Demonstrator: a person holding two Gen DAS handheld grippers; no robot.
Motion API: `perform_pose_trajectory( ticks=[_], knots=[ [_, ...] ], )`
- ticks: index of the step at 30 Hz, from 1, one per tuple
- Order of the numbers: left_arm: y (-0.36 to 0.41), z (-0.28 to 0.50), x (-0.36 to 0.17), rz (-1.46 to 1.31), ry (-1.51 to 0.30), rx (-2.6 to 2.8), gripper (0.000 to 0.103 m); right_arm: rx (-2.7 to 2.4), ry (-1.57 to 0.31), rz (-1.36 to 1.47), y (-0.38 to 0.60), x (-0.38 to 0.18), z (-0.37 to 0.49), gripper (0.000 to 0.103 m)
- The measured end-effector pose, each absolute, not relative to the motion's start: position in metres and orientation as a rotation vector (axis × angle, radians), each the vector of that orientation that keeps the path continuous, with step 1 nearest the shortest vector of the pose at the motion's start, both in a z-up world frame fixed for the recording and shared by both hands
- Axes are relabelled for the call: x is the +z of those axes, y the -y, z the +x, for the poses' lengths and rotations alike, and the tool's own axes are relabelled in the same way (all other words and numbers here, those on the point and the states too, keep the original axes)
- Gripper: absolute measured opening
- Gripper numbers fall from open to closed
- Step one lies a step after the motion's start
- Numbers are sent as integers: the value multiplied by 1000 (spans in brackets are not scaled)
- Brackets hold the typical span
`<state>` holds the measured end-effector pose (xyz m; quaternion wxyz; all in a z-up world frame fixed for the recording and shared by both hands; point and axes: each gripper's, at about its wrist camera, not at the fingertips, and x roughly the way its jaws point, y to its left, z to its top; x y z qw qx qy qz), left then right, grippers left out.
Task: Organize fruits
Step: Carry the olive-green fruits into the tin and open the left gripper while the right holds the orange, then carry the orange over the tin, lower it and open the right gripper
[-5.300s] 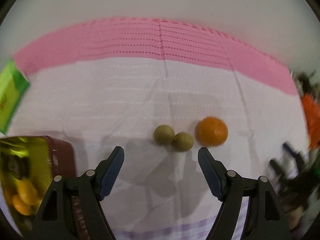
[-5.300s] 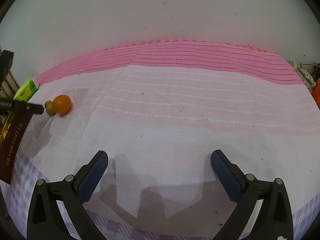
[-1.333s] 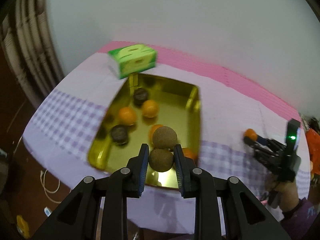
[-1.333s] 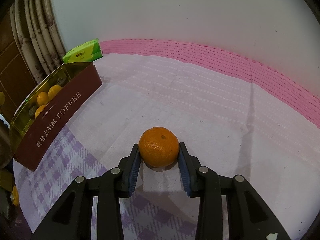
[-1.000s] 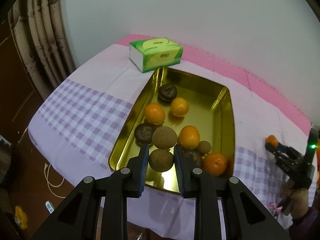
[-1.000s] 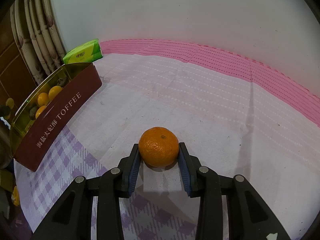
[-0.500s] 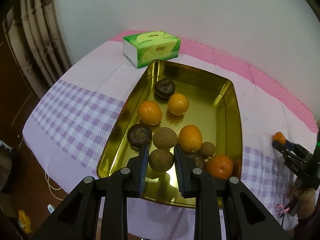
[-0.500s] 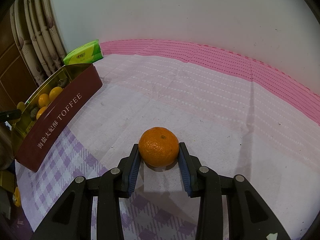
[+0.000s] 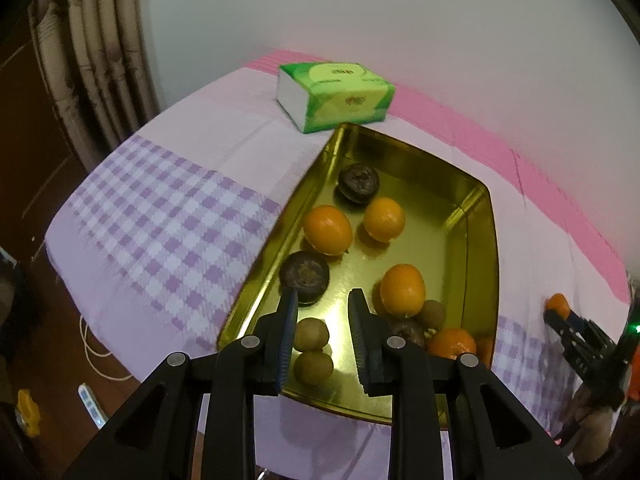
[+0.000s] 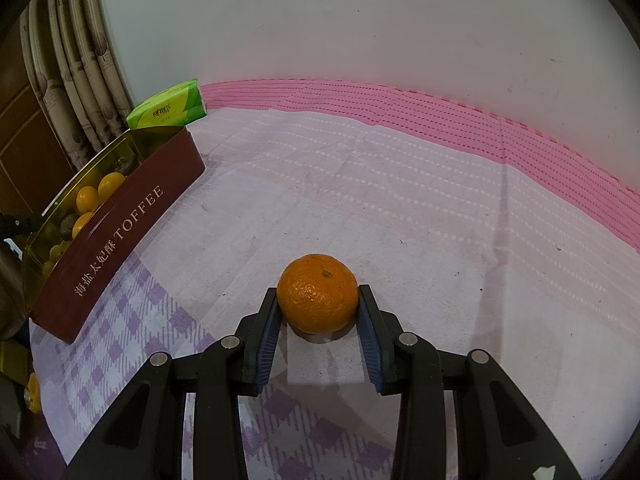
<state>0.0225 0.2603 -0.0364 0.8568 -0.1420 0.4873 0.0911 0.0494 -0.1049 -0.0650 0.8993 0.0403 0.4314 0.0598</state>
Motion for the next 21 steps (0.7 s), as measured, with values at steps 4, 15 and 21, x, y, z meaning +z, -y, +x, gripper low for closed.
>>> perform_pose_trajectory(
  ticks=[4, 15, 21],
  knots=[
    [-258, 21, -34, -272, -1025, 212, 31, 117, -894, 69, 103, -65, 49, 35],
    [-248, 13, -16, -149, -982, 276, 60, 100, -918, 121, 99, -60, 43, 34],
    [-245, 9, -4, -101, -941, 297, 70, 135, -892, 144, 85, -41, 38, 34]
  ],
)
